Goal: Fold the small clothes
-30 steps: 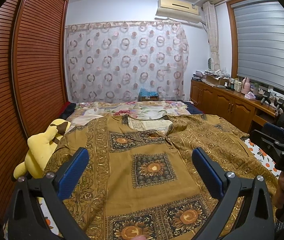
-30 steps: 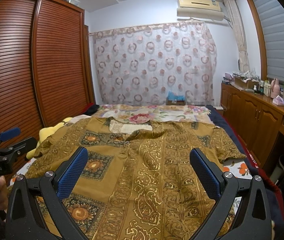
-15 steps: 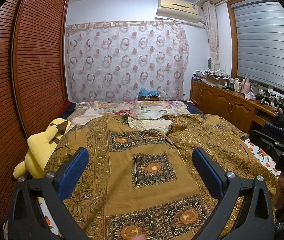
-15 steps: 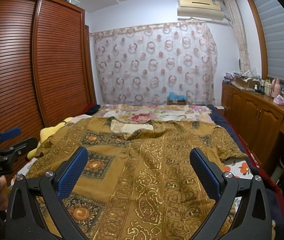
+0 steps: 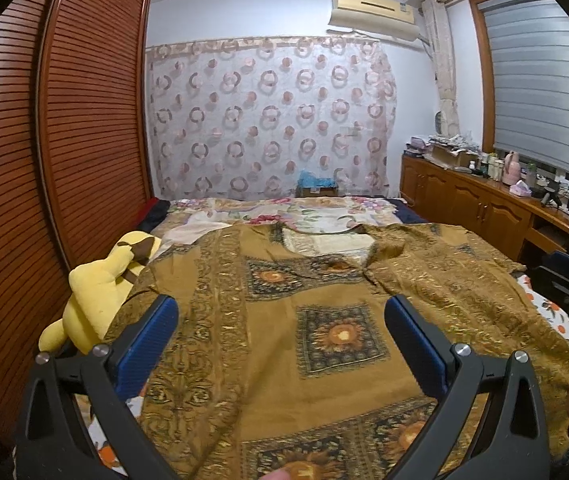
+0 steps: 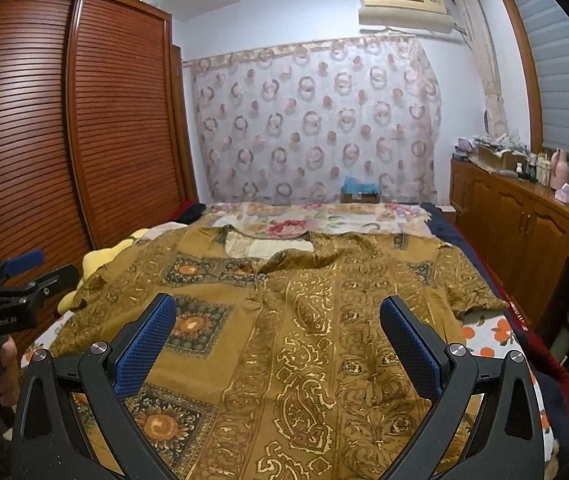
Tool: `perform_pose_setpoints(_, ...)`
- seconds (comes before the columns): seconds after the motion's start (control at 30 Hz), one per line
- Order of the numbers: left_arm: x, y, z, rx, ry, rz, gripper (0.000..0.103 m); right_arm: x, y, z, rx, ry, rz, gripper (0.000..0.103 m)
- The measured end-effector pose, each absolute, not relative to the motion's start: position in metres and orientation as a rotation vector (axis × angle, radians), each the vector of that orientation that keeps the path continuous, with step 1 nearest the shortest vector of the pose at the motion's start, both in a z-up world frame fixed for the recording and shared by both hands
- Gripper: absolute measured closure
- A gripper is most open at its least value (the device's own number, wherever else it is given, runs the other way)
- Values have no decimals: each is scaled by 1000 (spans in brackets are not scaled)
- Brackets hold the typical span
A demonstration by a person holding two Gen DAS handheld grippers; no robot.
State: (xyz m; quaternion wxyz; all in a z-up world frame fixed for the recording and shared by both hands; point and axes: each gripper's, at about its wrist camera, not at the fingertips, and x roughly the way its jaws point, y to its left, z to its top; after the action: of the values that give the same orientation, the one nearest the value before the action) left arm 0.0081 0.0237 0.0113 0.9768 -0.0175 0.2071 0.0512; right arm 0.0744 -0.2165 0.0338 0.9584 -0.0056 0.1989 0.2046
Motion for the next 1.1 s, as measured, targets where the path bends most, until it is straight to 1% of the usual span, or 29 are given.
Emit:
perform_pose_setpoints(0.57, 25, 100, -17, -80, 528, 91, 0, 99, -193, 8, -50, 478, 491, 0)
perform_pose_setpoints(0.8, 29, 135, -32, -56, 589, 115, 0, 110, -175, -12, -82, 552, 533, 0)
perform_pose_setpoints(1.0, 38, 176, -43, -111, 654, 124, 0, 114, -164, -33, -109, 617, 552, 0)
perform_pose_setpoints(1.1, 47, 195, -55, -149, 702, 127, 3, 116, -160, -40, -126, 634, 556, 0)
